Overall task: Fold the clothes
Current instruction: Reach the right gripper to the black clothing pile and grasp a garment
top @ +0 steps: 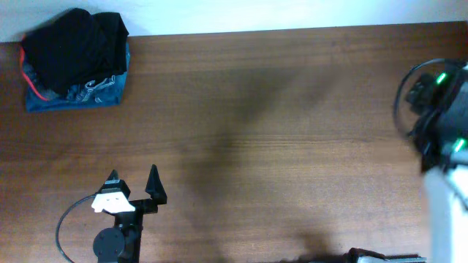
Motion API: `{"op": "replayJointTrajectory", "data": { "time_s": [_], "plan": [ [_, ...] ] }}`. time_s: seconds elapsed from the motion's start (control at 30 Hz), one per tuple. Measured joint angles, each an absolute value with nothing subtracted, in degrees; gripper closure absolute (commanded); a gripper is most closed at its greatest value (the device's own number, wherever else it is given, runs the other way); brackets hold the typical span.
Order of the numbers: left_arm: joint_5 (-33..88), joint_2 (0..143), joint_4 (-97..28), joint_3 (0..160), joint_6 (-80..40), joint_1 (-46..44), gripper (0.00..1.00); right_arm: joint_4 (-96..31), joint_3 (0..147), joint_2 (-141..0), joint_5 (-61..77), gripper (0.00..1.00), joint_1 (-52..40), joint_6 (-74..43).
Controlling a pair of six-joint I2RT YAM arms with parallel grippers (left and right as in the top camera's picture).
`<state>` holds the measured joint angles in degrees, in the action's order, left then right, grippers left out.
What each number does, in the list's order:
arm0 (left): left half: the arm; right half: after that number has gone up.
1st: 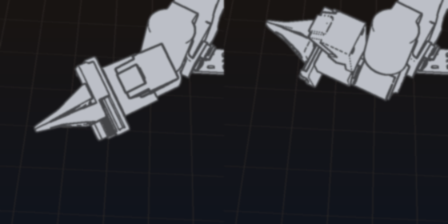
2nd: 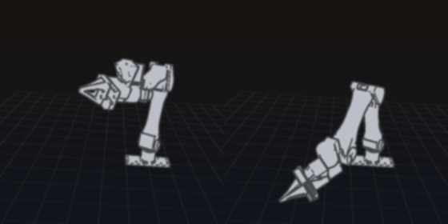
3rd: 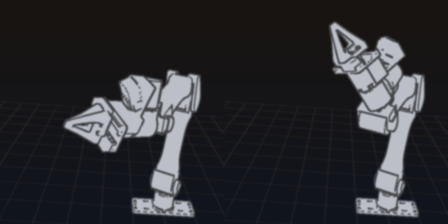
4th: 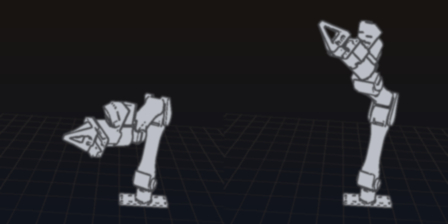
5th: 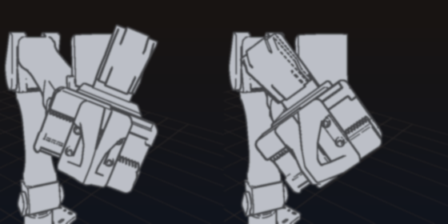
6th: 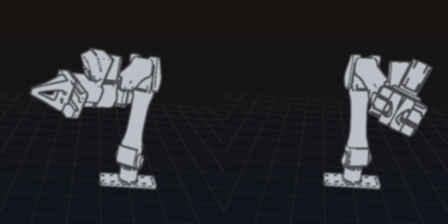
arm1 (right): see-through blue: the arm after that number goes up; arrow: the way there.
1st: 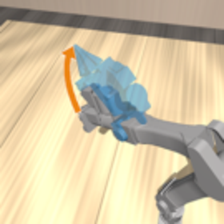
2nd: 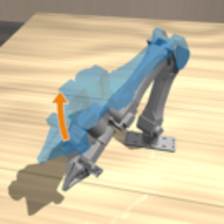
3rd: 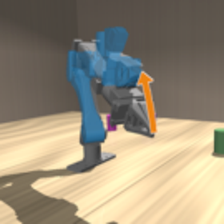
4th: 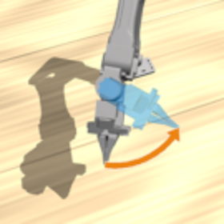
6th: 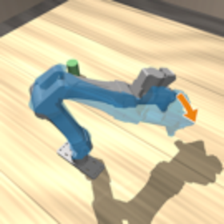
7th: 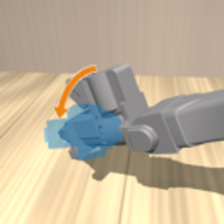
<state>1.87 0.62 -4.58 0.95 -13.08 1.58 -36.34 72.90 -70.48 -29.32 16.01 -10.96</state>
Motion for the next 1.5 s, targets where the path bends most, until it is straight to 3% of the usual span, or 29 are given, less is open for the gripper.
{"op": "replayJointTrajectory", "data": {
  "time_s": [0.2, 0.6, 0.83, 1.4, 1.5],
  "plan": [
    [1.9, 0.6, -4.6, 1.0, -13.1, 1.6, 0.01, -43.3, 83.8, -84.1, -29.1, 0.01, 24.1, -10.9],
    [1.9, 0.6, -4.6, 1.0, -13.1, 1.6, 0.01, -36.7, 84.6, -106.0, -28.9, 0.01, 38.2, -10.9],
    [1.9, 0.6, -4.6, 1.0, -13.1, 1.6, 0.01, -32.9, 84.6, -110.5, -28.9, 0.03, 45.5, -10.9],
    [1.9, 0.6, -4.6, 1.0, -13.1, 1.6, 0.01, -23.9, 84.7, -115.6, -16.1, 0.05, 47.0, -10.7],
    [1.9, 0.6, -4.6, 1.0, -13.1, 1.6, 0.01, -23.1, 84.7, -117.0, -15.5, 0.12, 47.0, -10.6]
  ]
}}
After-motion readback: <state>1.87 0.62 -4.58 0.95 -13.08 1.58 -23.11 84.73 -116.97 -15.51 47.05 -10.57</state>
